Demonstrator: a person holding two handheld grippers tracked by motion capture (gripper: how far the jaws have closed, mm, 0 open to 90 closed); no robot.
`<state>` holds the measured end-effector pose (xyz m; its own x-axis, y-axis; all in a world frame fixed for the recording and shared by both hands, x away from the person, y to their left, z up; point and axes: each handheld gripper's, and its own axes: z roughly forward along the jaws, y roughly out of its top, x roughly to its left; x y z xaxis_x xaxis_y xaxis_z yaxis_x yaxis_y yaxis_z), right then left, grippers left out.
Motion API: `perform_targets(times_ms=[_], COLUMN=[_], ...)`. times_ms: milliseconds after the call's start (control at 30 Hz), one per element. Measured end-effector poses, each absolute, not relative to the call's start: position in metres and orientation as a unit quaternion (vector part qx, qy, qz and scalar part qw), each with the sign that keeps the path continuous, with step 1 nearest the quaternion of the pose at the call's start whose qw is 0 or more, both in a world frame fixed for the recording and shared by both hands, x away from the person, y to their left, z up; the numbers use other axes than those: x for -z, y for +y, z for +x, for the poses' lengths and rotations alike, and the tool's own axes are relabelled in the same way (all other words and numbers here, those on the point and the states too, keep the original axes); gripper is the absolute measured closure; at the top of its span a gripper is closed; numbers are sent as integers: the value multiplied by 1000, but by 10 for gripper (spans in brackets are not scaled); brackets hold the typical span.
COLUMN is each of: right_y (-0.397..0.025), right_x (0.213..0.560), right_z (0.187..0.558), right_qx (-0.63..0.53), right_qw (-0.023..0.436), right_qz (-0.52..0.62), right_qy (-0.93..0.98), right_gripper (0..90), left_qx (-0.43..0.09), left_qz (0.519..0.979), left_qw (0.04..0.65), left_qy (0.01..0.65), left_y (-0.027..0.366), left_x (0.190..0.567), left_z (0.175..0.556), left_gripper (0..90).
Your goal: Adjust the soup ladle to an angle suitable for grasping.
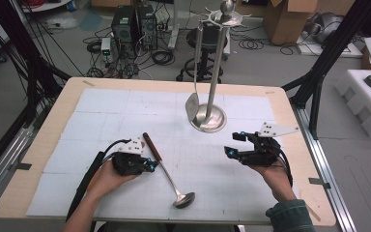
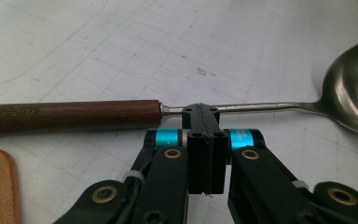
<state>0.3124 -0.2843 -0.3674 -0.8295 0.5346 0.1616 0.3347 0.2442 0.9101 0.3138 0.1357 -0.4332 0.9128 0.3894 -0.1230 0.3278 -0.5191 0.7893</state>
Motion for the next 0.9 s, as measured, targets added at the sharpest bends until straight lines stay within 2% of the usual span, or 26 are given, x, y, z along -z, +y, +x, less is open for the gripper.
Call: perform_targets(times_ms=[900], right_y=[-263], right_x=[384], right_z=[309], right_qx=[-534], right_qw=[77], right_qz=[263], right_qy=[799], right_gripper=[345], left_qx=[-44], left_qz=[877], left_qw=[441], left_qy=[186], left_y=[139], left_x=[429], left_z=[310], left_gripper=[895])
